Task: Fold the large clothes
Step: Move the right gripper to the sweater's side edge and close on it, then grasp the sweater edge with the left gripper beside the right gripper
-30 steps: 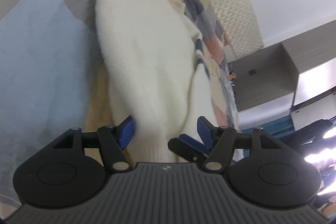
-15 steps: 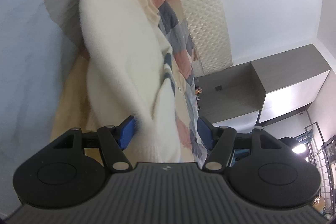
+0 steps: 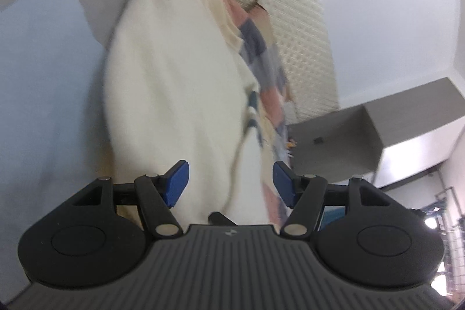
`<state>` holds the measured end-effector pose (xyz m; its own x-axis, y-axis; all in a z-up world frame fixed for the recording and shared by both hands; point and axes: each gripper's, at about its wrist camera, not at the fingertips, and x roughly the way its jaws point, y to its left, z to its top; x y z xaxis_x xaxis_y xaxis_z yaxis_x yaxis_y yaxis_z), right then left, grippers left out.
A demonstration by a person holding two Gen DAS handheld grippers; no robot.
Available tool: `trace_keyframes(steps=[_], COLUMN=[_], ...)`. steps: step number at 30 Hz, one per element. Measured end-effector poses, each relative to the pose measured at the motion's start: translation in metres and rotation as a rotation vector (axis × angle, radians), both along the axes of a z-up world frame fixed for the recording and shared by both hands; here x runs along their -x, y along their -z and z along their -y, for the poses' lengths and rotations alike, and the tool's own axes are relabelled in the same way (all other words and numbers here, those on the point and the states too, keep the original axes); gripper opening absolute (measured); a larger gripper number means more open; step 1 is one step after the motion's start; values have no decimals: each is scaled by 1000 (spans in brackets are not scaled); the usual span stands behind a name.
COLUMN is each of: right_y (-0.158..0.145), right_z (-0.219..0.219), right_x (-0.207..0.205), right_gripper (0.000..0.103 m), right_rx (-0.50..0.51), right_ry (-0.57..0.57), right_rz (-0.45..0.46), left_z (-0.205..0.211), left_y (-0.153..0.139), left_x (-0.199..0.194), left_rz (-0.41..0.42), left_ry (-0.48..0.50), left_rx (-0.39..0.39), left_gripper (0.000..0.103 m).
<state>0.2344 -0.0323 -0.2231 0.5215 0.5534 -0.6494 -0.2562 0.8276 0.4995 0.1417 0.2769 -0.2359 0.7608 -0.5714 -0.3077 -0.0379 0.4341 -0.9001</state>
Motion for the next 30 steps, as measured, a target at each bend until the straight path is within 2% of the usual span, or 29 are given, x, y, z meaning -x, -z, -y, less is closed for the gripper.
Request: trace_keyframes(steps=[6,11,14,17,21,25,27,30], right_y=[-5,-2,-2,-10,-29,-46,-48,-42], right_z=[-10,-5,1,2,6,23,32,39], right_x=[5,5,10,18,26,32,32,34], right_gripper=[19,20,20,21,23,23,23,23], right_rx=[-11,-8,-28,-38,-6,50,37,26], right_ry=[-51,-35,-26,-56,-122,-98,-62,-20], right_rz=[36,23,13,17,15,56,53,54], left_z=[1,-9,-10,-5,2,28,42,64], left_y=[7,4,0,-5,-7,-17,-22,-27], left_x=[2,21,39,53,61,66,69,79], left_rz=[-114,-108,-128,-142,-156,-161,-151,-140], left_ry=[-16,-83,-147,-164,-69,46,120,206], left_rx=[-171,-163,-206,-251,-241,-402,-451,-570], left_gripper=[68,68,68,68,68,68,68,68])
